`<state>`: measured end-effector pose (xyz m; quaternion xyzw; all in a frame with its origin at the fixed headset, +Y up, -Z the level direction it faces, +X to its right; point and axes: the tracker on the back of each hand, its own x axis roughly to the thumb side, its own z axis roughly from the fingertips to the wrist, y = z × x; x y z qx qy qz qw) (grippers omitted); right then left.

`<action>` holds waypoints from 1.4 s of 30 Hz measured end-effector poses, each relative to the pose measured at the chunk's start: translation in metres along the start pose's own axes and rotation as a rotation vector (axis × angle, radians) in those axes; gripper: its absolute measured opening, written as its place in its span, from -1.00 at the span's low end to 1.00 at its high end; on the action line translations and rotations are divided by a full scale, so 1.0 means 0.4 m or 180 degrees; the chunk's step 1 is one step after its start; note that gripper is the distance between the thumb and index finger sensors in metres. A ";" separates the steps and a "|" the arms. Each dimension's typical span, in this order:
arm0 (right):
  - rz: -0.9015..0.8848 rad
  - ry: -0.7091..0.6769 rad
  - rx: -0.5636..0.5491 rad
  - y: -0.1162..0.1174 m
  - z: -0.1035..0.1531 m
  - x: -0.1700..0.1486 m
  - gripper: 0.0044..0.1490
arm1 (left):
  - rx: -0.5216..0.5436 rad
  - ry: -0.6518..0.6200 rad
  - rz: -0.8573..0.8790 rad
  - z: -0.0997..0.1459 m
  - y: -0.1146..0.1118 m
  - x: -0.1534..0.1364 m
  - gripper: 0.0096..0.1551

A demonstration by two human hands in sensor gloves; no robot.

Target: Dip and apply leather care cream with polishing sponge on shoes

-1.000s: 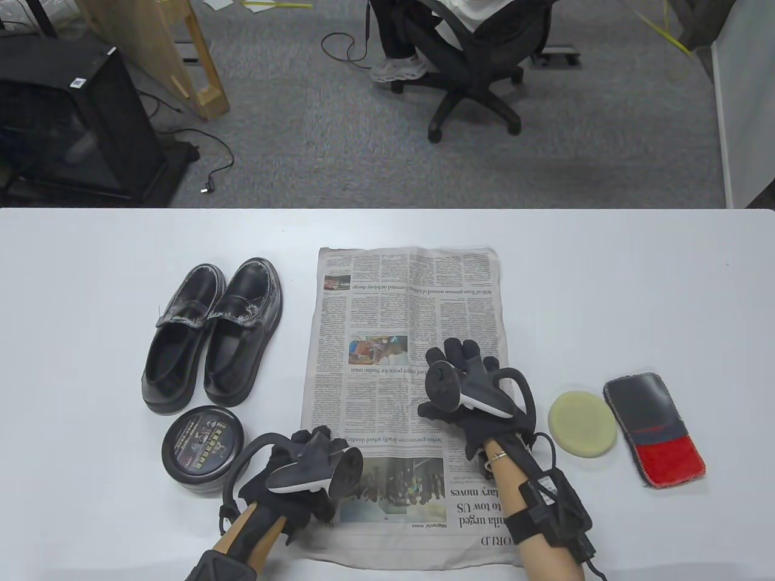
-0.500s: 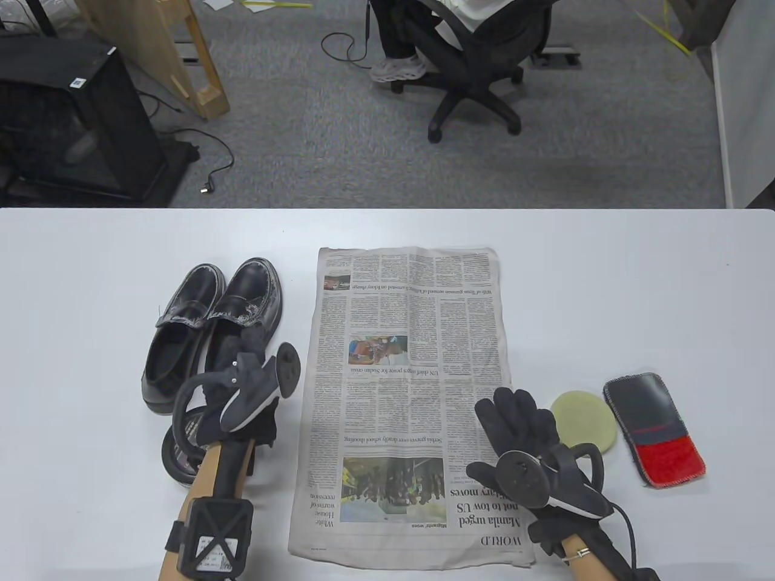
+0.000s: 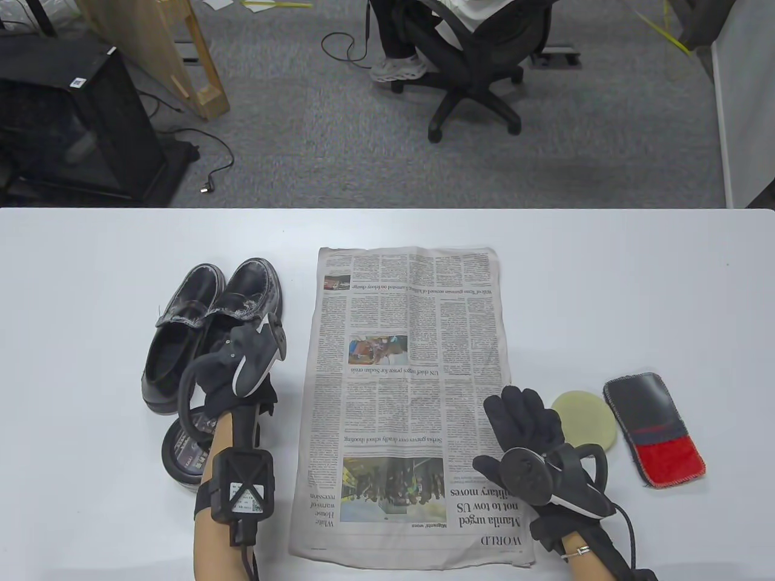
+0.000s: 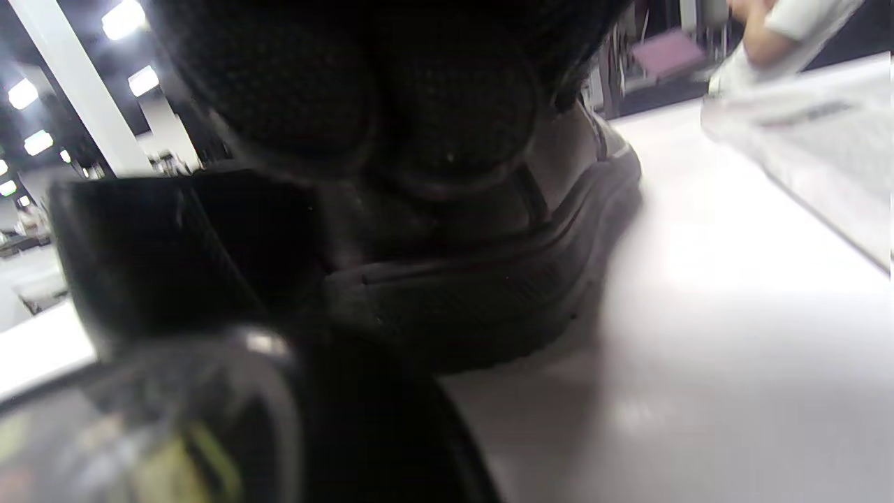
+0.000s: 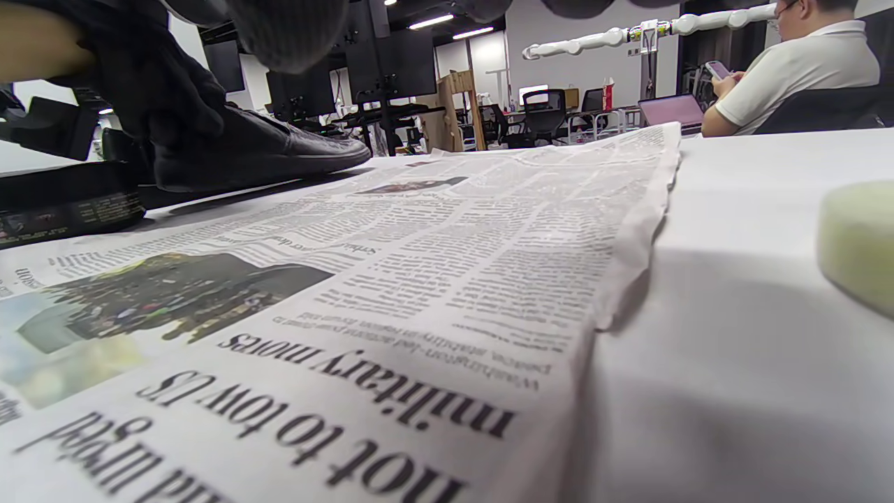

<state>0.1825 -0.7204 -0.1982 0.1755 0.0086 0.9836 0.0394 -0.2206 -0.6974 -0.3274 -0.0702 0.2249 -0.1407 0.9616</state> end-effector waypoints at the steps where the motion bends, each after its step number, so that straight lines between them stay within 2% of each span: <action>1: 0.0000 0.0009 -0.0011 -0.001 0.001 -0.002 0.14 | 0.0038 -0.0024 0.0067 0.005 0.008 -0.008 -0.56; 5: -0.0045 0.0112 -0.0066 -0.003 0.003 -0.021 0.14 | 0.0456 -0.0242 0.0590 0.056 0.046 -0.048 -0.57; 8: -0.0024 0.0224 -0.0046 0.004 0.002 -0.041 0.14 | 0.0777 -0.0589 0.1078 0.097 0.064 -0.053 -0.57; 10: -0.0085 0.0304 -0.0034 0.005 0.002 -0.059 0.13 | 0.1048 -0.0926 0.1217 0.132 0.073 -0.034 -0.57; 14: -0.0194 0.0473 -0.0106 -0.002 0.009 -0.092 0.14 | 0.1238 -0.1446 0.1196 0.174 0.076 0.032 -0.56; 18: -0.0266 0.0658 -0.0203 -0.015 0.025 -0.134 0.13 | 0.1124 -0.1947 0.0950 0.202 0.055 0.127 -0.57; 21: -0.0398 0.0849 -0.0310 -0.025 0.038 -0.173 0.13 | 0.1068 -0.2136 0.0749 0.214 0.031 0.176 -0.57; 23: -0.0418 0.1075 -0.0408 -0.029 0.049 -0.208 0.12 | 0.0950 -0.2307 0.0647 0.213 0.014 0.193 -0.57; 28: -0.0316 0.1728 -0.0408 -0.019 0.075 -0.298 0.05 | 0.0748 -0.2318 0.0533 0.208 -0.023 0.202 -0.56; 32: -0.0502 0.2170 -0.0198 0.008 0.094 -0.368 -0.06 | 0.0682 -0.2358 0.0512 0.212 -0.028 0.195 -0.54; 34: -0.0620 0.2361 -0.0048 0.026 0.102 -0.396 -0.09 | 0.0592 -0.2405 0.0451 0.215 -0.017 0.192 -0.45; 37: -0.0666 0.2529 0.0234 0.057 0.106 -0.425 -0.09 | 0.0880 -0.2358 0.0316 0.234 0.015 0.179 -0.27; 40: -0.0748 0.2576 0.0633 0.085 0.101 -0.437 -0.02 | 0.1420 -0.2256 0.0537 0.265 0.047 0.164 -0.26; 42: -0.0578 0.2617 0.0885 0.101 0.095 -0.437 0.01 | 0.1538 -0.2258 0.0645 0.274 0.056 0.170 -0.18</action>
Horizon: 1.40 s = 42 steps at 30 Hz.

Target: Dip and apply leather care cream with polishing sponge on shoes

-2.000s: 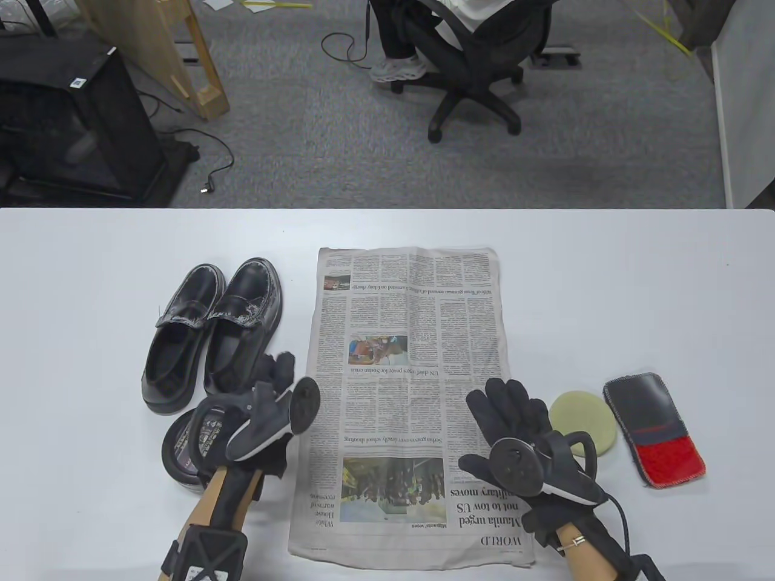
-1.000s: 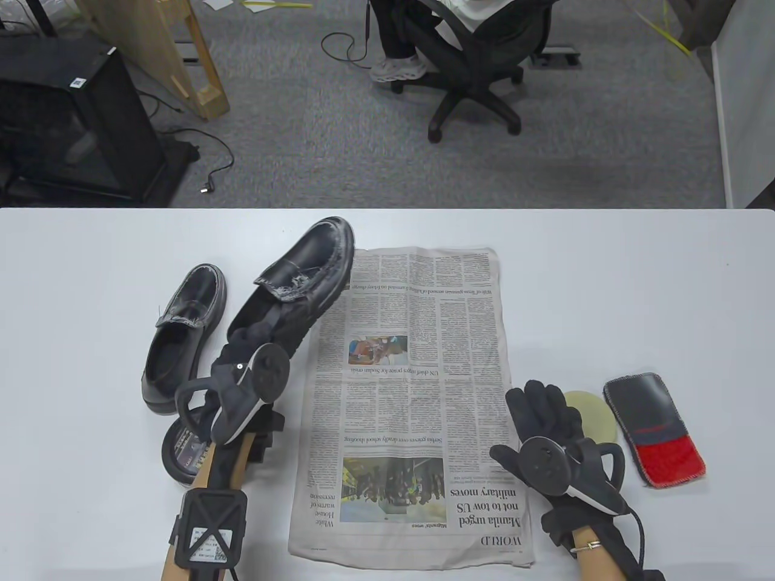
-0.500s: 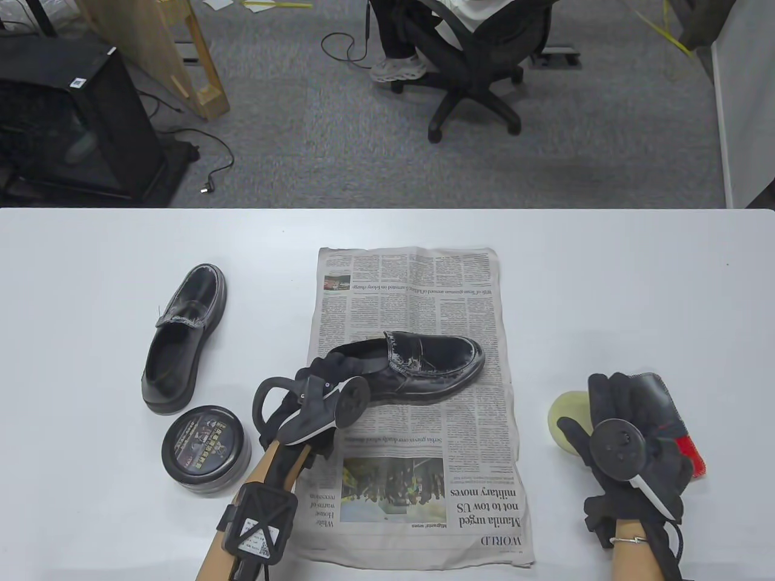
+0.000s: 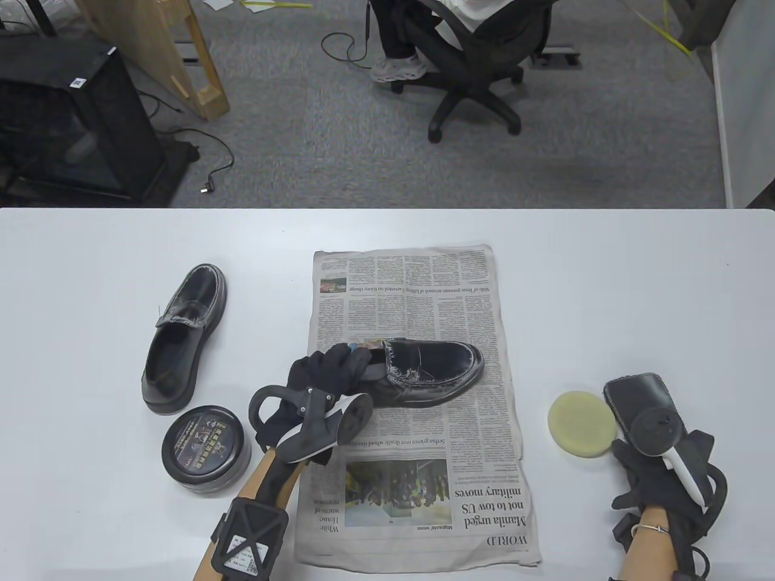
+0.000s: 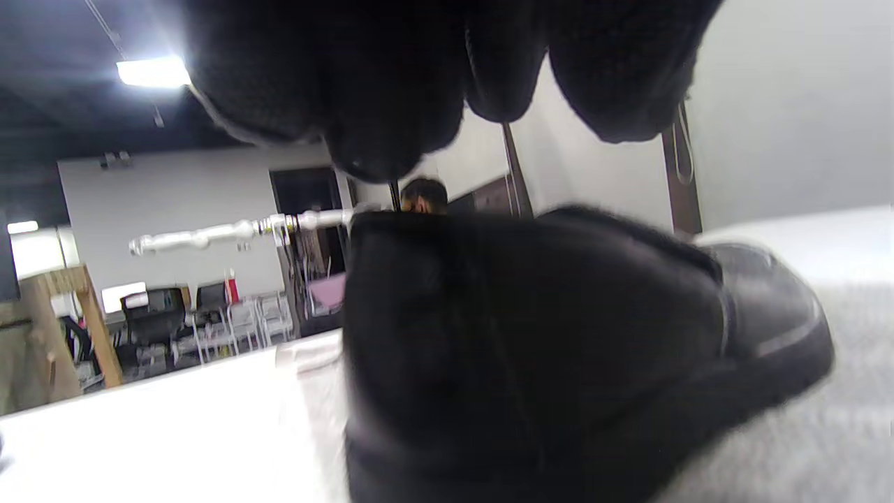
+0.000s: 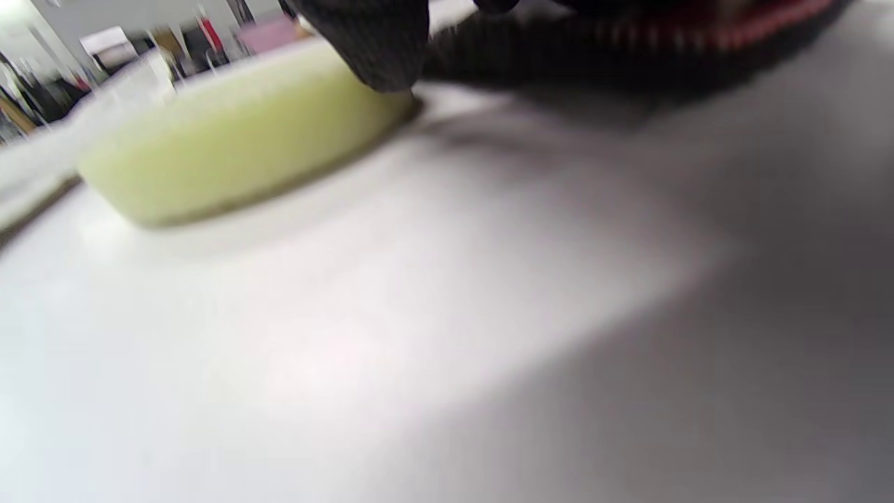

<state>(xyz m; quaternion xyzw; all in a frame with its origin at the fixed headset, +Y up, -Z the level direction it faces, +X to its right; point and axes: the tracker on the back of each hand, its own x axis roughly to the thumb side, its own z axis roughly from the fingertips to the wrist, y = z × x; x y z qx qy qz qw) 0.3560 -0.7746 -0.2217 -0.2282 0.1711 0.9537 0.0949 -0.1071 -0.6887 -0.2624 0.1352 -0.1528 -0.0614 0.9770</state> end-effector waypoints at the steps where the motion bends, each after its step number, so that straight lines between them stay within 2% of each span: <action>1: 0.0084 0.0035 -0.0029 0.001 -0.001 0.003 0.02 | -0.0050 -0.0016 0.0030 -0.005 -0.002 0.005 -0.10; 4: 0.0340 0.0135 -0.0163 0.001 -0.002 0.015 -0.05 | -0.0675 -0.0011 -0.0007 -0.037 -0.040 0.023 0.13; 6: 0.0559 0.0299 -0.0429 0.003 -0.003 0.013 -0.24 | -0.1066 0.0006 -0.0015 -0.053 -0.084 0.028 0.19; 8: 0.0493 0.0390 -0.0665 -0.007 0.000 0.011 -0.35 | -0.1343 0.0010 0.0093 -0.058 -0.124 0.029 0.18; 9: 0.0436 0.0413 -0.0740 -0.013 0.002 0.010 -0.37 | -0.1334 0.0048 0.0059 -0.057 -0.135 0.030 0.20; 11: 0.0294 0.0379 -0.0840 -0.025 0.011 0.007 -0.37 | -0.0995 0.0053 -0.0122 -0.054 -0.135 0.028 0.15; 13: 0.0015 0.0230 -0.0961 -0.044 0.029 0.011 -0.36 | -0.1174 -0.0010 -0.0056 -0.053 -0.137 0.019 0.14; 16: -0.0355 -0.0139 -0.1241 -0.076 0.064 0.043 -0.33 | -0.1097 0.0037 0.0216 -0.051 -0.143 0.007 0.09; 17: -0.0419 -0.0272 -0.1318 -0.084 0.075 0.058 -0.33 | -0.1081 0.0044 0.0236 -0.050 -0.144 0.006 0.08; 21: -0.0524 -0.1105 -0.1733 -0.114 0.144 0.198 -0.28 | -0.1038 -0.0008 0.0171 -0.049 -0.144 0.007 0.03; 24: -0.0242 -0.1656 -0.1654 -0.104 0.170 0.329 -0.31 | -0.1000 -0.0013 0.0212 -0.047 -0.146 0.005 -0.01; 27: -0.0139 -0.1997 -0.1543 -0.082 0.174 0.450 -0.35 | -0.0966 -0.0032 0.0204 -0.043 -0.147 0.005 -0.04; 31: -0.0540 -0.2652 -0.0668 -0.022 0.168 0.635 -0.37 | -0.0919 -0.0065 0.0091 -0.038 -0.150 0.009 -0.05; 34: -0.0685 -0.2864 -0.0380 0.013 0.168 0.726 -0.35 | -0.0890 -0.0074 0.0178 -0.038 -0.153 0.005 -0.08; 38: -0.0386 -0.2731 -0.0374 0.032 0.134 0.792 -0.33 | -0.0884 -0.0058 0.0130 -0.037 -0.155 0.006 -0.08; 41: -0.0363 -0.2440 -0.0287 0.032 0.091 0.785 -0.32 | -0.0868 -0.0012 0.0075 -0.037 -0.151 0.005 -0.05; 42: -0.0307 -0.2232 -0.0390 0.028 0.070 0.764 -0.32 | -0.0835 0.0021 0.0038 -0.037 -0.149 0.004 -0.04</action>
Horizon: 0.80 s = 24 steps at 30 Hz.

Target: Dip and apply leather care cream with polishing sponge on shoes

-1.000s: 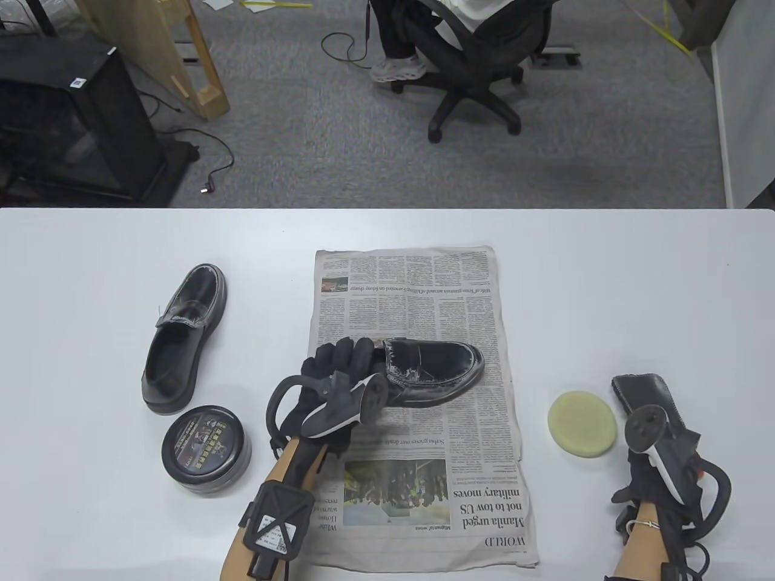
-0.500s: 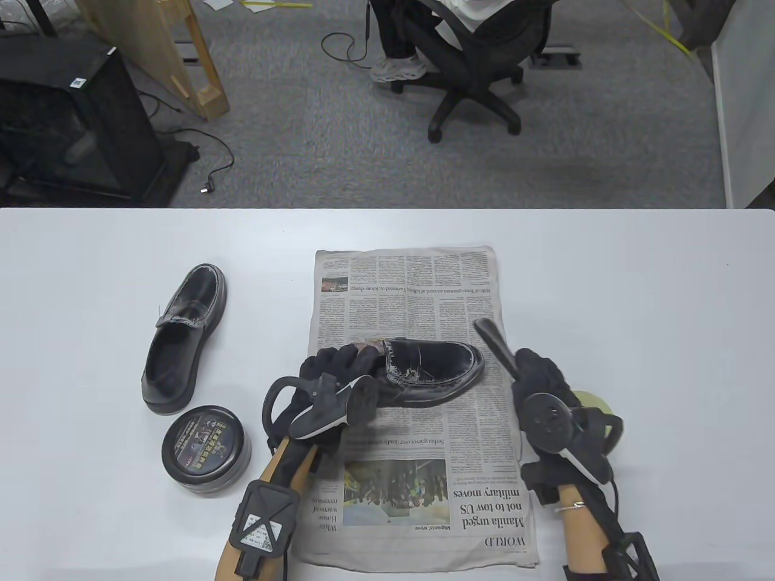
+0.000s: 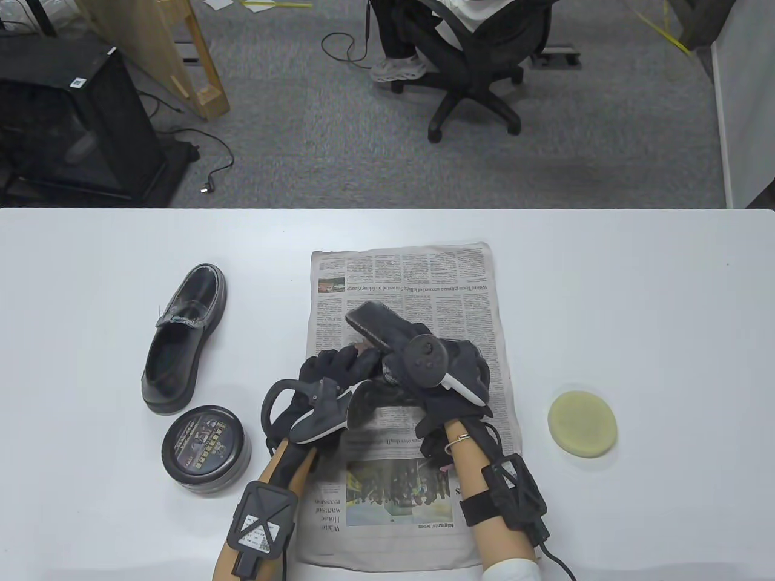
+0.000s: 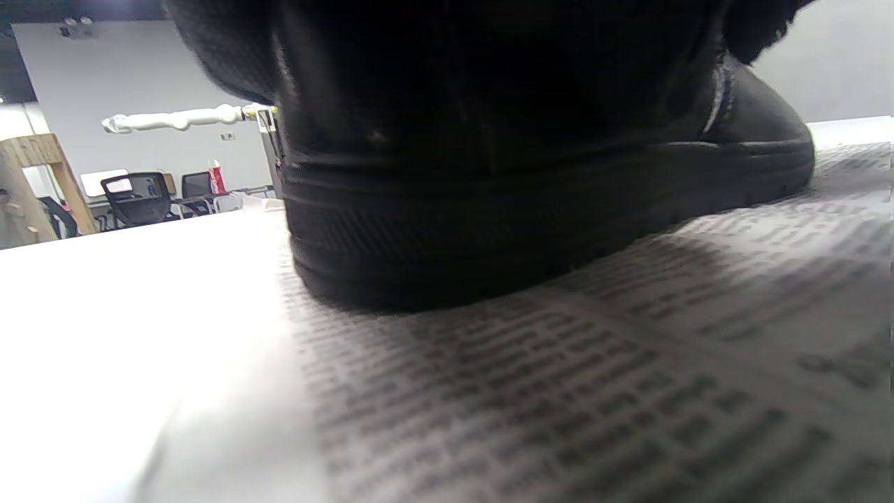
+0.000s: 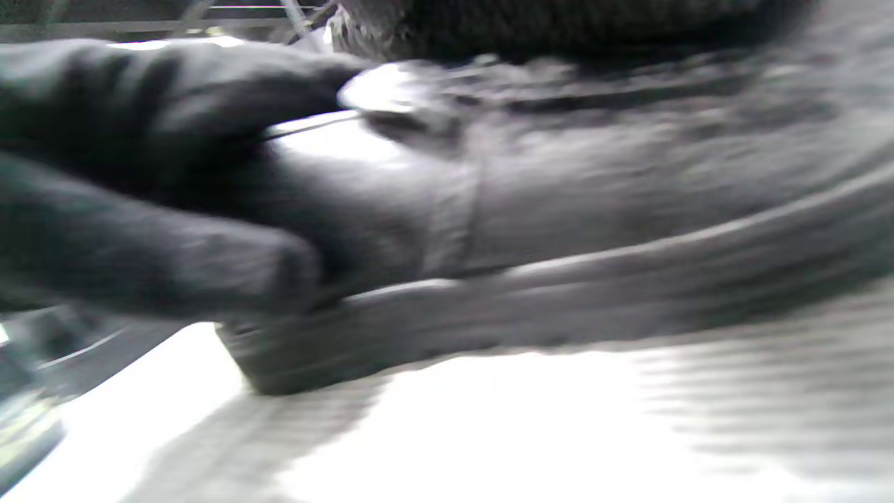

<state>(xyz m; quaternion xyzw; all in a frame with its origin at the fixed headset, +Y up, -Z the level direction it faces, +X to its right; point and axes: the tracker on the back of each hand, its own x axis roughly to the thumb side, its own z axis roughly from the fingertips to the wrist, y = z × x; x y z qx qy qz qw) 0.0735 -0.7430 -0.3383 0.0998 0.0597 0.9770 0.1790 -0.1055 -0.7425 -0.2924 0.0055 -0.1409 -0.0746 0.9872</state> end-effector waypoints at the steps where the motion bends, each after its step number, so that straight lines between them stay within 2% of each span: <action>1: 0.0077 0.0079 -0.0012 -0.002 0.000 -0.014 -0.32 | 0.0026 0.0026 -0.0016 0.000 0.001 -0.001 -0.02; 4: 0.0482 0.0411 -0.0046 -0.017 0.023 -0.097 -0.32 | 0.0131 0.0160 -0.0047 -0.001 0.006 -0.006 0.05; 6: 0.0573 0.0411 -0.0051 -0.023 0.047 -0.120 -0.32 | 0.0153 0.0207 -0.0080 -0.004 0.007 -0.009 0.09; 9: 0.0982 0.0205 -0.0130 -0.020 0.094 -0.116 -0.31 | 0.0124 0.0261 -0.0041 -0.011 0.007 -0.020 0.12; 11: 0.1406 -0.0022 -0.0267 -0.012 0.132 -0.089 -0.32 | 0.0104 0.0265 0.0051 -0.013 0.006 -0.028 0.10; 13: 0.1584 -0.0254 -0.0323 -0.005 0.160 -0.062 -0.32 | 0.0110 0.0227 0.0080 -0.014 0.003 -0.033 0.08; 16: 0.1152 -0.0697 -0.0310 0.008 0.198 0.002 -0.30 | 0.0074 0.0191 0.0106 -0.017 0.003 -0.034 0.05; 18: 0.0788 -0.0888 -0.0319 0.008 0.198 0.040 -0.31 | 0.0066 0.0176 0.0091 -0.017 0.003 -0.033 0.04; 21: 0.0524 -0.0952 -0.0316 -0.007 0.160 0.088 -0.33 | 0.0041 0.0139 0.0159 -0.019 -0.002 -0.039 -0.01; 24: 0.0382 -0.0772 -0.0175 -0.015 0.103 0.101 -0.33 | 0.0029 0.0101 0.0197 -0.018 -0.006 -0.046 -0.03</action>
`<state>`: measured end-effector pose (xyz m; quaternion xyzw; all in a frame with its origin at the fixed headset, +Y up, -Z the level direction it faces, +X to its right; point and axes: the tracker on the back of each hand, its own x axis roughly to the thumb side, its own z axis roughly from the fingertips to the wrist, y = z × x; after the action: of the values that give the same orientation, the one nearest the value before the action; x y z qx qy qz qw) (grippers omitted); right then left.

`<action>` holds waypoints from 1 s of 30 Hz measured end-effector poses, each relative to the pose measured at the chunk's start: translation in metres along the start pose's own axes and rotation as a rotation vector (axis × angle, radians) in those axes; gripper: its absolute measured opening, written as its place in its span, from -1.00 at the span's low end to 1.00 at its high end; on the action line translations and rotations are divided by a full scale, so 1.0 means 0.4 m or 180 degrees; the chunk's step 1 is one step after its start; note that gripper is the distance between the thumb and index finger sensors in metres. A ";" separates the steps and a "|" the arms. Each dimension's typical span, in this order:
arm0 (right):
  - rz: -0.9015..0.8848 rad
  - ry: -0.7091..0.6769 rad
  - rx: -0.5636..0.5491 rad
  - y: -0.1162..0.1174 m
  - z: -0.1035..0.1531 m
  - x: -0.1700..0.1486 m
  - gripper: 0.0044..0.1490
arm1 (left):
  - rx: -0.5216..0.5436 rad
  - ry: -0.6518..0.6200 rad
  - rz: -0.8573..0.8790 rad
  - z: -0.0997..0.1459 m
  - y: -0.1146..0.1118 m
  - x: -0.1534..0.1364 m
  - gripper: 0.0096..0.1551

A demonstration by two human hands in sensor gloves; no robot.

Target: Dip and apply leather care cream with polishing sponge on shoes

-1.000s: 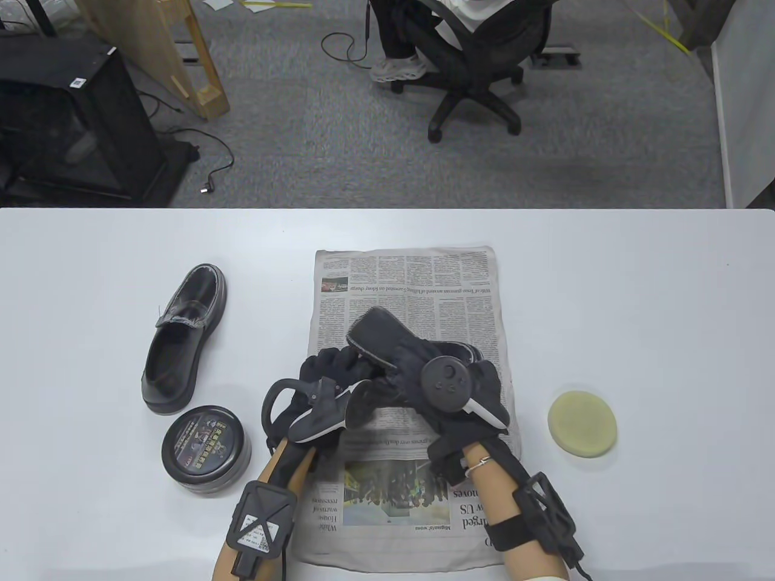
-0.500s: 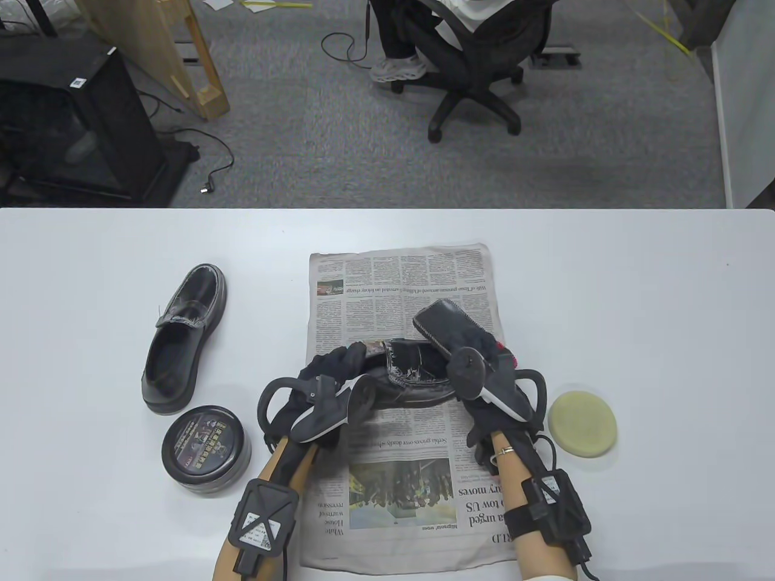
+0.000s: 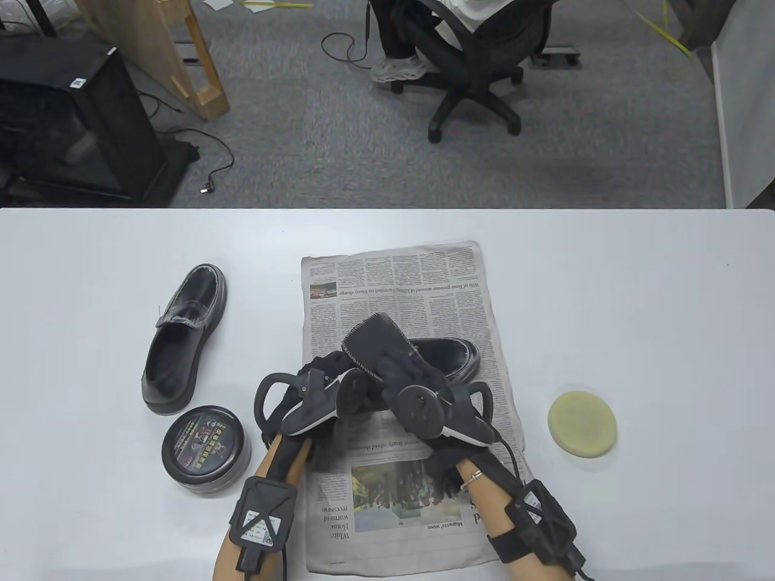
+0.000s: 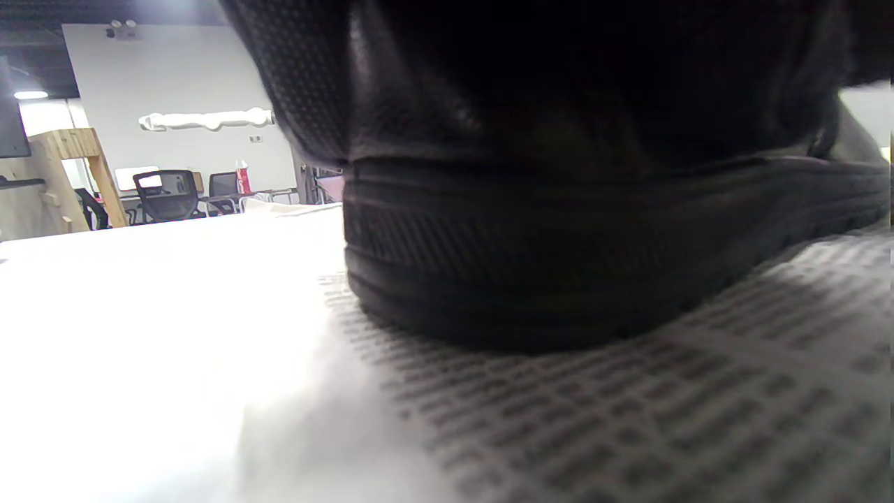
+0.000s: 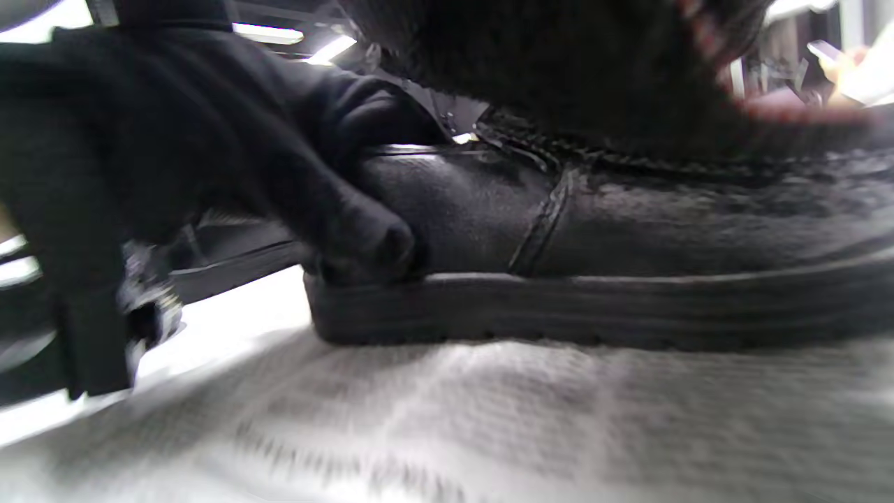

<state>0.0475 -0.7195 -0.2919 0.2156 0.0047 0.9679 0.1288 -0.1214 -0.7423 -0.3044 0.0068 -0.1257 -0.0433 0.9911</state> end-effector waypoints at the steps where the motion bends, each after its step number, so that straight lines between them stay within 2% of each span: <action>1: -0.0086 0.0087 0.0054 0.004 -0.023 -0.007 -0.33 | 0.0018 -0.0008 0.0023 0.000 -0.002 -0.003 -0.03; 5: -0.0139 0.0614 0.0122 0.029 -0.080 -0.068 -0.31 | -0.0019 0.0016 0.0110 0.001 -0.005 -0.008 0.01; 8: -0.0028 0.0931 0.0180 0.030 -0.078 -0.124 -0.32 | -0.0120 0.0060 0.0021 0.000 -0.002 -0.005 0.09; 10: 0.0080 0.1028 0.0158 0.024 -0.050 -0.161 -0.32 | -0.0233 0.0087 -0.0042 -0.003 0.001 0.000 0.11; 14: 0.0440 0.0930 0.0100 0.024 0.012 -0.181 -0.33 | -0.0300 0.0126 -0.0116 -0.006 0.004 0.006 0.12; 20: 0.1174 0.0365 -0.0280 0.036 0.114 -0.120 -0.35 | -0.0354 0.0035 -0.0137 -0.009 0.003 0.005 0.15; 22: 0.1050 0.0146 -0.0310 0.041 0.131 -0.084 -0.34 | -0.0351 0.0029 -0.0123 -0.010 0.002 0.001 0.15; 25: 0.0605 -0.0076 -0.0297 0.029 0.119 -0.033 -0.32 | -0.0316 0.0023 -0.0171 -0.009 0.002 0.002 0.15; 28: -0.0025 -0.0149 -0.0307 0.004 0.071 -0.004 -0.33 | -0.0326 0.0014 -0.0162 -0.009 0.002 0.000 0.14; 30: -0.0476 -0.0035 -0.0237 -0.004 0.015 -0.010 -0.34 | -0.0325 0.0013 -0.0117 -0.008 0.000 -0.002 0.14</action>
<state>0.0541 -0.7192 -0.2883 0.2149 -0.0160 0.9539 0.2088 -0.1214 -0.7420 -0.3078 -0.0413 -0.1212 -0.0679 0.9894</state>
